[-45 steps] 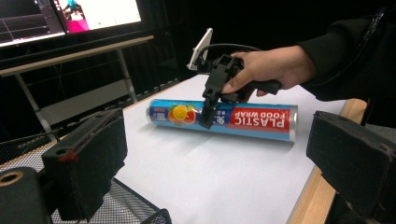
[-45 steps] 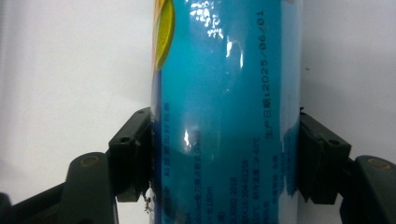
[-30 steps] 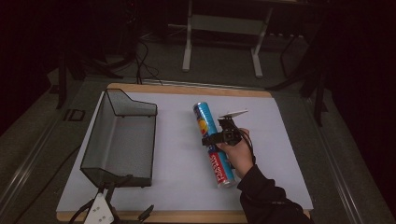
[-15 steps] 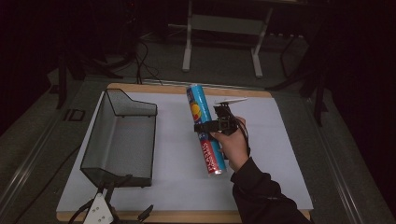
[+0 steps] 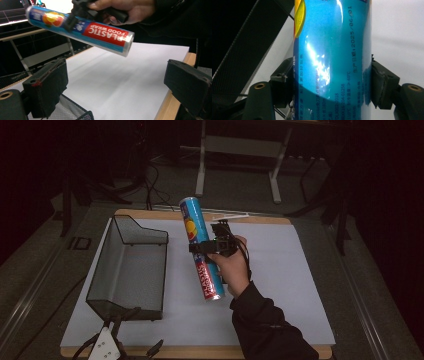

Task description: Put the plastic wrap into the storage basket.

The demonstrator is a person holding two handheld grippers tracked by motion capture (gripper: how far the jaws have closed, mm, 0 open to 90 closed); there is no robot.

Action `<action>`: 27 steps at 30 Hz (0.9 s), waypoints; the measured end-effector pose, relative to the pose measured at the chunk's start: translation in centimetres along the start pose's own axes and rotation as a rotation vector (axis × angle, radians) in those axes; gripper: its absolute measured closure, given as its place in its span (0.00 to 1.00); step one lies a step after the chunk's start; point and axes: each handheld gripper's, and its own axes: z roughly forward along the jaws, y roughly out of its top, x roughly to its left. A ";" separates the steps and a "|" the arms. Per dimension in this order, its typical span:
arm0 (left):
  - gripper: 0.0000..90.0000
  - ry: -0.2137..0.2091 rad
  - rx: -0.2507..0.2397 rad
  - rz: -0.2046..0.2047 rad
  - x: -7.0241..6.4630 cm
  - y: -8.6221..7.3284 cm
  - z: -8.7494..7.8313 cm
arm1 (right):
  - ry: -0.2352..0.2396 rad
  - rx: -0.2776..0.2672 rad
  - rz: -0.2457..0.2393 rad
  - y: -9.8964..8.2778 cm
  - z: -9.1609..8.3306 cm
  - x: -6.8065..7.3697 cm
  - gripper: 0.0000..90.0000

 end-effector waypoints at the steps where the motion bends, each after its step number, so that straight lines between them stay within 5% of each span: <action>1: 0.07 0.001 0.000 0.001 0.0 0.0 0.0 | 0.006 -0.003 -0.004 0.1 0.2 0.4 0.35; 13: 0.07 0.003 -0.003 -0.001 0.0 0.0 -0.2 | 0.052 -0.028 -0.034 1.2 2.5 4.2 0.35; 27: 0.07 0.005 -0.005 -0.003 0.1 0.0 -0.5 | 0.044 -0.084 -0.026 2.9 4.8 7.3 0.35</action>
